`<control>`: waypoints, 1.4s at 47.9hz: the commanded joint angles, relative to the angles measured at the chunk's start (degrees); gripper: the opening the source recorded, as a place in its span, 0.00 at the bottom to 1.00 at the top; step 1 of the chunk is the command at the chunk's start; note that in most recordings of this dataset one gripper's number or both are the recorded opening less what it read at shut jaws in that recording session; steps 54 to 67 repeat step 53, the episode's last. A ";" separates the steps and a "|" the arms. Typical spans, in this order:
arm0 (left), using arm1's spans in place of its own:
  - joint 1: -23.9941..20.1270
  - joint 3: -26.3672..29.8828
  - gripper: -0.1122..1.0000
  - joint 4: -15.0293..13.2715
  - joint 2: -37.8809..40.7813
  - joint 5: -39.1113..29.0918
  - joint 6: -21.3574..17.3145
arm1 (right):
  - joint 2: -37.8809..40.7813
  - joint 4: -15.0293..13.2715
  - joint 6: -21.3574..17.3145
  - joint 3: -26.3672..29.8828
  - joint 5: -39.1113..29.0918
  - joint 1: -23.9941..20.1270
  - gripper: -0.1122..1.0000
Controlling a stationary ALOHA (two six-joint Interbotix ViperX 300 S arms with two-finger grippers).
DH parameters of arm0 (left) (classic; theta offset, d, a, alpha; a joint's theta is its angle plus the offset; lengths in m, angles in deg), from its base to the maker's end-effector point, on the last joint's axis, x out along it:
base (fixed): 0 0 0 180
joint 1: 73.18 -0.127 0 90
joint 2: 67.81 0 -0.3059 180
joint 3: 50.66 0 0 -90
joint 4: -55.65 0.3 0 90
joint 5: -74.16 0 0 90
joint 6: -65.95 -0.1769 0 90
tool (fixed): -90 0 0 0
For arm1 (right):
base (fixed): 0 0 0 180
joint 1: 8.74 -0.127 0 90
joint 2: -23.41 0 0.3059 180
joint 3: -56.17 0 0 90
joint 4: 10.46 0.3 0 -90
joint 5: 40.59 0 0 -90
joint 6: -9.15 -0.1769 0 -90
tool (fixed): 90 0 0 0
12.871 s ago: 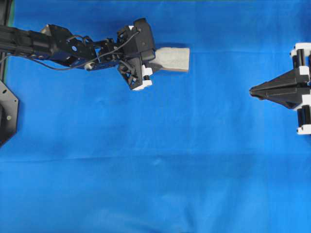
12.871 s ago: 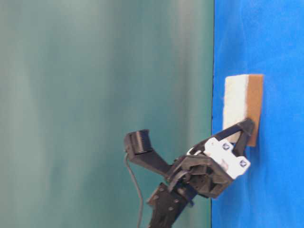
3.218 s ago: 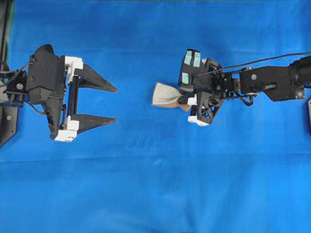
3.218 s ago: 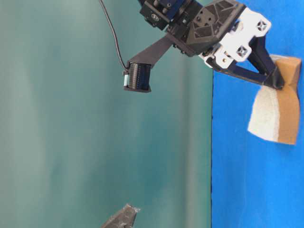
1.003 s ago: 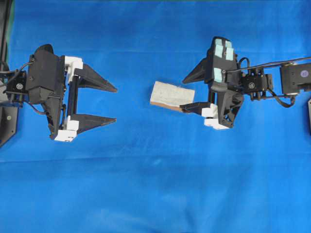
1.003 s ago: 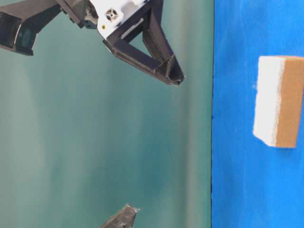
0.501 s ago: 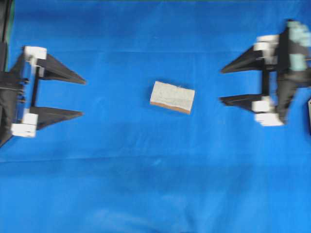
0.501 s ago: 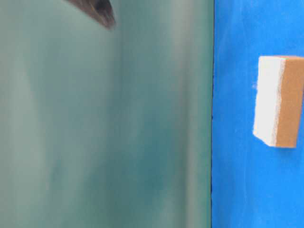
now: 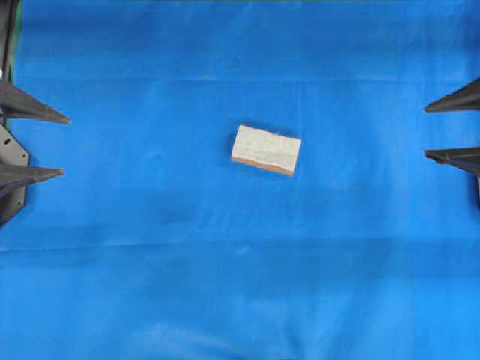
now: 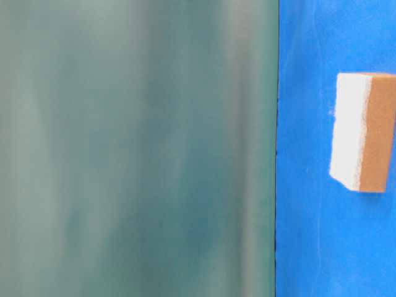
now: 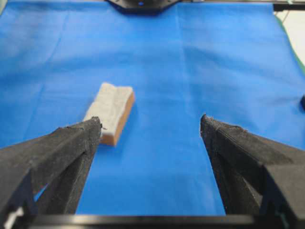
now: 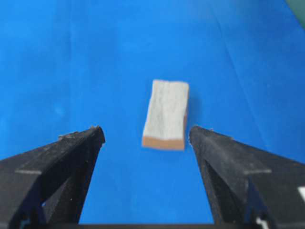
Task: Hand over the sponge with the left arm and wipe it with the right arm.
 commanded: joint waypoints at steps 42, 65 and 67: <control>-1.32 -3.96 0.84 -0.09 -4.75 -2.46 0.44 | -4.66 0.09 -0.70 -5.10 0.97 -0.09 0.76; -1.32 -3.96 0.84 -0.09 -4.83 -2.55 0.44 | -4.66 0.00 -0.70 -5.10 0.97 -0.09 0.76; -1.32 -3.96 0.84 -0.09 -4.83 -2.55 0.44 | -4.66 0.00 -0.70 -5.10 0.97 -0.09 0.76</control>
